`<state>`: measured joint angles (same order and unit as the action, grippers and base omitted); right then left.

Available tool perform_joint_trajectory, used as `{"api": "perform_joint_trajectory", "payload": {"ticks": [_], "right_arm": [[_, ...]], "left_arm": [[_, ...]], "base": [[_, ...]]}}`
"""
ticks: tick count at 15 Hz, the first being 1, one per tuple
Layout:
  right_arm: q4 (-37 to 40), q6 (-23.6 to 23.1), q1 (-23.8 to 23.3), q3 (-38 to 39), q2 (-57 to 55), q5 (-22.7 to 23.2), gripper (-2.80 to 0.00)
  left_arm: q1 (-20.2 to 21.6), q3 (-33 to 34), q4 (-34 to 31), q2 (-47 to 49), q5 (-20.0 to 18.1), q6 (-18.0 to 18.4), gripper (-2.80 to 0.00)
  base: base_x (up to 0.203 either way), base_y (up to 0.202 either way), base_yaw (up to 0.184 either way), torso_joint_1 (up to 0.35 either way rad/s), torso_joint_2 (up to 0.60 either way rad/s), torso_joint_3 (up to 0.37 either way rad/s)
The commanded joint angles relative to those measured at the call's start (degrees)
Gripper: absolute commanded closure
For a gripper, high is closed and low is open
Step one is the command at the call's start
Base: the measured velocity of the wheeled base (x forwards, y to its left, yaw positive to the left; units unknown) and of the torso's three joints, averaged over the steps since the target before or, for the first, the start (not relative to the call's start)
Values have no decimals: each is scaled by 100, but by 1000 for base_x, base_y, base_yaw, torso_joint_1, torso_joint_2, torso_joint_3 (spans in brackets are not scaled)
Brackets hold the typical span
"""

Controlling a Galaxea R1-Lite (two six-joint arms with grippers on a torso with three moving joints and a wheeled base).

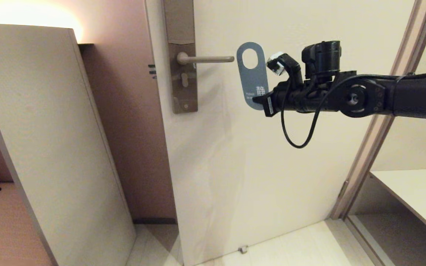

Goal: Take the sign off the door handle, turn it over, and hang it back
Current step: Hang the sign back with the other side facing out

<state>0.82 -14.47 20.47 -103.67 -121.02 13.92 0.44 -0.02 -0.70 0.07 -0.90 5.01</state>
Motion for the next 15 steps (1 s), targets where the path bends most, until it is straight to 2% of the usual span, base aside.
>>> {"api": "perform_joint_trajectory", "payload": {"ticks": [1, 8, 15], "right_arm": [[-3, -12, 36, -117, -166, -52, 0], [12, -21, 78, -530, -430, -73, 0], [234, -56, 310, -919, -590, -70, 0]], "left_arm": [[0, 2, 0, 0, -1, 0, 0], [0, -6, 0, -7, -6, 2, 0], [1, 2, 0, 1, 2, 0, 0]], "base": [[0, 0, 0, 0, 0, 0], [0, 0, 0, 0, 0, 0], [0, 0, 0, 0, 0, 0]]}}
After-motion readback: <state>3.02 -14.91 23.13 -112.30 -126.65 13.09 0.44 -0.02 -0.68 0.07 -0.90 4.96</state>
